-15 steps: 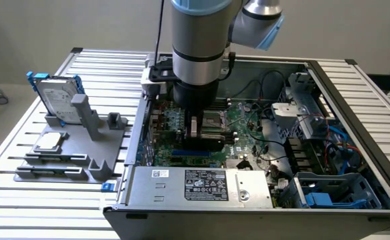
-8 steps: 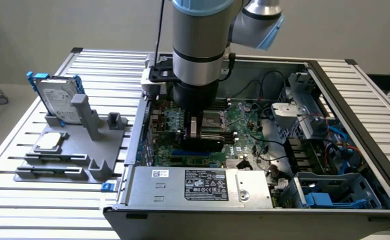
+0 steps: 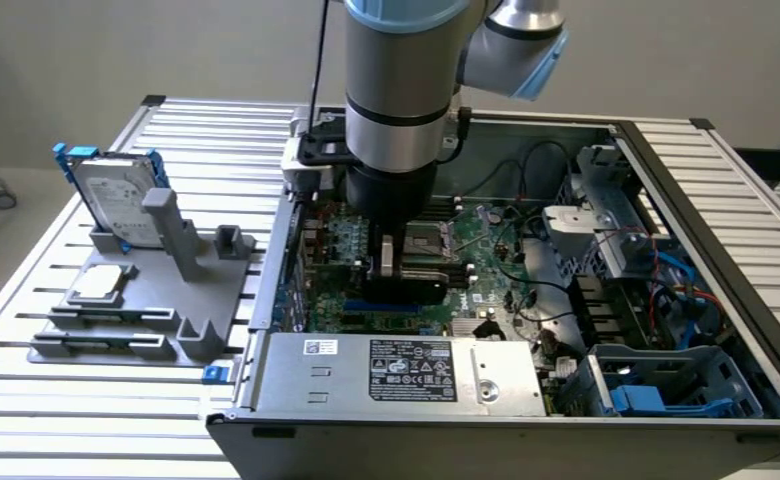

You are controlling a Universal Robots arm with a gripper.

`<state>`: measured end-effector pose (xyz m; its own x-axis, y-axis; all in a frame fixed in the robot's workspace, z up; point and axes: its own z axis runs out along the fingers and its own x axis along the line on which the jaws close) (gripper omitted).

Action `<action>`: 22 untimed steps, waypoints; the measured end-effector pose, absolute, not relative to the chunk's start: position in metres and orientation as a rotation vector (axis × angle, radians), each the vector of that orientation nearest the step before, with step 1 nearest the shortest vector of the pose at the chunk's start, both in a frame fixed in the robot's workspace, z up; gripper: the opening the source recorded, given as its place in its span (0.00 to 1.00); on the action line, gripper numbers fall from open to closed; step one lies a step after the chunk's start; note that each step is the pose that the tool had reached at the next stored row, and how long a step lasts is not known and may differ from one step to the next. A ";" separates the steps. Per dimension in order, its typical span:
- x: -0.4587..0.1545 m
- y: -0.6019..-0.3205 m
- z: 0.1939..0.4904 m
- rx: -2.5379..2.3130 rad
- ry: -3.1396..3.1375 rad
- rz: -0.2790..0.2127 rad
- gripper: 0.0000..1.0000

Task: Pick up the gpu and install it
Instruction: 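Insert the gpu into the slot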

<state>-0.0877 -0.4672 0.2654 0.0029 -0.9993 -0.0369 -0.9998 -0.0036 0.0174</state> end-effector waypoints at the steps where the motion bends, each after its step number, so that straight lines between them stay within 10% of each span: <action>1: -0.088 -0.467 0.265 -2.215 2.208 0.060 0.26; 22: -0.086 -0.470 0.263 -2.208 2.203 0.075 0.26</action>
<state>-0.0863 -0.4697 0.2632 0.0018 -0.9988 -0.0494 -0.9998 -0.0028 0.0187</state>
